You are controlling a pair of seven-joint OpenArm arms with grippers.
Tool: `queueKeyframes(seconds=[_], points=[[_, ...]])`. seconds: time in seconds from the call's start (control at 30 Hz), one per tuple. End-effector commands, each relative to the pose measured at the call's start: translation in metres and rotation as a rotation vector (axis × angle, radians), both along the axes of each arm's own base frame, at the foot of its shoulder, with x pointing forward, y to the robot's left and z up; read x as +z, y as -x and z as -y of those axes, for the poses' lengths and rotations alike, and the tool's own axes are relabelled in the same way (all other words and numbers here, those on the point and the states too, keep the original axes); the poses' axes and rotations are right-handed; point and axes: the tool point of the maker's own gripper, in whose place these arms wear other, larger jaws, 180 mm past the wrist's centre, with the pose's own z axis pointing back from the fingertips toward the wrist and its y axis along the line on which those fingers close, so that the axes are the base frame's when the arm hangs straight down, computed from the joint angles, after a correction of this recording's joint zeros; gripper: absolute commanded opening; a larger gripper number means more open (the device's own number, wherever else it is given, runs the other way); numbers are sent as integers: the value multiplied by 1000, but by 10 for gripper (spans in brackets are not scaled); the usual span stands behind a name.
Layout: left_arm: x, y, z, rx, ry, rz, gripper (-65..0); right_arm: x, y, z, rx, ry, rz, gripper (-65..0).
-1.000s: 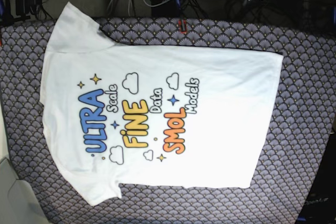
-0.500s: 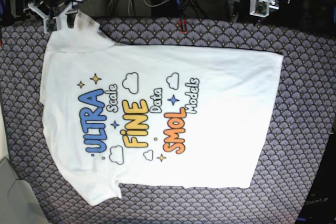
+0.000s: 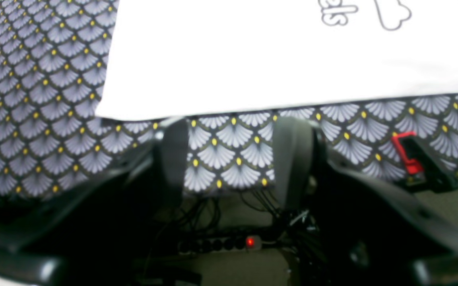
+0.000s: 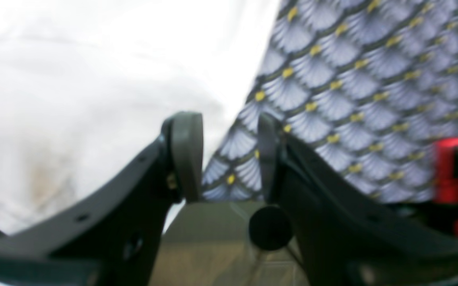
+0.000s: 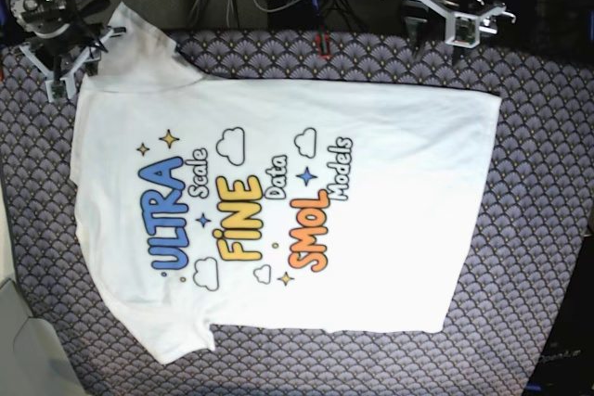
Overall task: Fold the T-shirt properly
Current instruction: 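Move both grippers down to the shirt's shoulder corners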
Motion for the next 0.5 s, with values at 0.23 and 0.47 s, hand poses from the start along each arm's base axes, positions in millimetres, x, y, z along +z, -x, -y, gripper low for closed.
queueKeyframes(seconds=[0.23, 0.47], points=[[8, -2, 0, -3, -4, 31, -315, -13, 6, 0, 6, -24, -33, -410], [11, -8, -1, -4, -7, 48, -315, -17, 10, -7, 14, -42, -41, -410]])
